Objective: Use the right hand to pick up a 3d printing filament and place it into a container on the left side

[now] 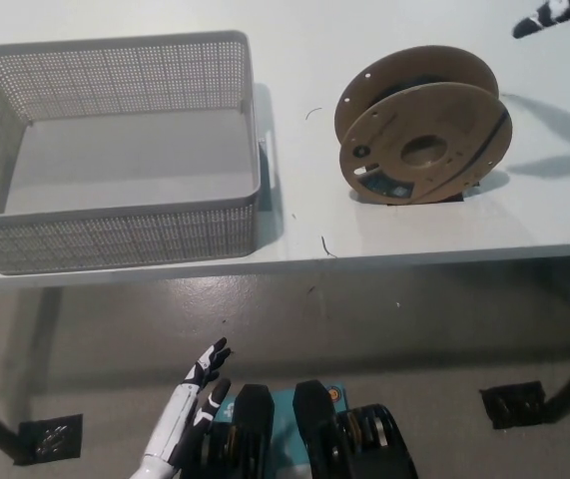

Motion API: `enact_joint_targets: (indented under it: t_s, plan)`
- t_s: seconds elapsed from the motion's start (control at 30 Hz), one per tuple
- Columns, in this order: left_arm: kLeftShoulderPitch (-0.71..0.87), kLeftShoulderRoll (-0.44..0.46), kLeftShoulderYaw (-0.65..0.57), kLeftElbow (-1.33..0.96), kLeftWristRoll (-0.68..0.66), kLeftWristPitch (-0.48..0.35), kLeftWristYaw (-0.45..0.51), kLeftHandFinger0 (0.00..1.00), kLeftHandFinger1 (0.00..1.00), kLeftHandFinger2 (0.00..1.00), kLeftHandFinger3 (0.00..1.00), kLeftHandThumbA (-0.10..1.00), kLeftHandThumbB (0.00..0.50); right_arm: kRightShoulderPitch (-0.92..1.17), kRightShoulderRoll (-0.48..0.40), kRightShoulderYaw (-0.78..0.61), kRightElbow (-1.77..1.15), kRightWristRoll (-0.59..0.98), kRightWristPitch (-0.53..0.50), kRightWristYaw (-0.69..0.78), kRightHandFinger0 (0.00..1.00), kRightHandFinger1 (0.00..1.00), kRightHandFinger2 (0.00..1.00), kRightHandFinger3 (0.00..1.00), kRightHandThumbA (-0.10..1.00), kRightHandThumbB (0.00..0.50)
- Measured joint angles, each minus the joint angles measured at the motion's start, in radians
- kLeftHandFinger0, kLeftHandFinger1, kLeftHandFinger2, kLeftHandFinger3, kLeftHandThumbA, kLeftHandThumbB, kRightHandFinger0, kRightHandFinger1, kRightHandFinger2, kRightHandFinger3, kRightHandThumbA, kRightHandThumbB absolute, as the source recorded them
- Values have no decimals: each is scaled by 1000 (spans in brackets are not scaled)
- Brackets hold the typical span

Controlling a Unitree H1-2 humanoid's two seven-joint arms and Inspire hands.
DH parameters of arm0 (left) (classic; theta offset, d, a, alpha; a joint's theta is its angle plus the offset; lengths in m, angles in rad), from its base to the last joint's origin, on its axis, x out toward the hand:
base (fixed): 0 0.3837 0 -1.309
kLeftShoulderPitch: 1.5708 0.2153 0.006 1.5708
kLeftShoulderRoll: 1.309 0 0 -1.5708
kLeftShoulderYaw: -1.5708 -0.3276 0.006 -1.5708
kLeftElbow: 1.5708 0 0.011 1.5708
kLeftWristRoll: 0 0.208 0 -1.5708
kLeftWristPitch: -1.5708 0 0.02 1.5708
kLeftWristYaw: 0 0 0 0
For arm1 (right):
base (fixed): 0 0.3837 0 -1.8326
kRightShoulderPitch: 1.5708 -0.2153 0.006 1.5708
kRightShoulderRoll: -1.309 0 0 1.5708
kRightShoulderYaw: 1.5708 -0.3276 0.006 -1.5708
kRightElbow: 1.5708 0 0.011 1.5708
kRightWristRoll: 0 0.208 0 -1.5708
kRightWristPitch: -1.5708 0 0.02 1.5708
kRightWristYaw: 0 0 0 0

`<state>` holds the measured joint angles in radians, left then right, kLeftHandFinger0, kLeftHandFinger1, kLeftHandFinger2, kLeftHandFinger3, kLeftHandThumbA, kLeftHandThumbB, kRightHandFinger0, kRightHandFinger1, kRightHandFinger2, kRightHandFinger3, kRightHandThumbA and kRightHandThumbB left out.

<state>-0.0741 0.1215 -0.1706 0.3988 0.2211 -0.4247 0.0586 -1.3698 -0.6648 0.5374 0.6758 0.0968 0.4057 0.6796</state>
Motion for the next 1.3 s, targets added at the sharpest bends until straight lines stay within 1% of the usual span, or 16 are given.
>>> enact_joint_targets:
  t_s: [0.03,0.13,0.2,0.23,0.27,0.4,0.5,0.63,0.67,0.7,0.8,0.9,0.97,1.07,1.23,1.3]
  plan:
    - [0,0,0,0,0,0,0,1000,1000,1000,1000,1000,206,-25,17,14,32,-6,4,13,1000,1000,1000,1000,1000,323]
    - [0,0,0,0,0,0,0,1000,1000,1000,1000,1000,207,-88,62,50,117,-27,13,54,1000,1000,1000,1000,1000,364]
    - [0,0,0,0,0,0,0,1000,1000,1000,1000,1000,201,-127,87,76,166,-42,19,78,1000,1000,1000,1000,1000,349]
    - [0,0,0,0,1,0,0,1000,1000,1000,1000,1000,189,-148,101,93,194,-52,22,94,1000,1000,1000,1000,1000,360]
    - [0,1,0,0,1,0,0,1000,1000,1000,1000,1000,175,-165,113,106,214,-63,23,106,1000,1000,1000,1000,1000,321]
    - [0,2,0,-6,1,-1,-1,1000,1000,1000,1000,1000,178,-241,178,163,301,-117,14,165,1000,1000,1000,1000,1000,302]
    - [0,4,0,-9,2,-2,-1,1000,1000,1000,1000,1000,183,-275,215,174,347,-147,4,185,1000,1000,1000,1000,1000,349]
    - [0,10,0,-15,3,-2,-1,1000,1000,1000,1000,1000,174,-289,275,181,395,-197,-18,197,1000,1000,1000,1000,1000,383]
    - [0,11,0,-17,3,-2,-1,1000,1000,1000,1000,1000,180,-288,286,182,403,-205,-23,198,1000,1000,1000,1000,1000,334]
    - [0,12,0,-17,3,-2,-1,1000,1000,1000,1000,1000,181,-286,295,182,412,-218,-30,199,1000,1000,1000,1000,1000,328]
    - [0,12,0,-18,3,-2,-1,1000,1000,1000,1000,1000,189,-275,310,174,418,-237,-40,202,1000,1000,1000,1000,1000,358]
    - [0,12,0,-19,3,-2,-1,1000,1000,1000,1000,1000,181,-267,315,174,421,-256,-40,207,1000,1000,1000,1000,1000,330]
    - [0,12,0,-21,4,-2,-1,1000,1000,1000,1000,1000,165,-258,316,177,435,-275,-45,221,1000,1000,1000,1000,1000,363]
    - [0,12,0,-22,4,-3,-1,1000,1000,1000,1000,1000,153,-257,319,187,475,-301,-73,241,1000,1000,1000,1000,1000,372]
    - [1,16,-1,-25,5,-3,-1,1000,1000,1000,1000,1000,166,-246,336,196,554,-342,-120,261,1000,1000,1000,1000,1000,460]
    - [2,18,-1,-31,5,-3,-1,1000,1000,1000,1000,1000,166,-232,349,206,585,-364,-131,262,1000,1000,1000,1000,1000,415]
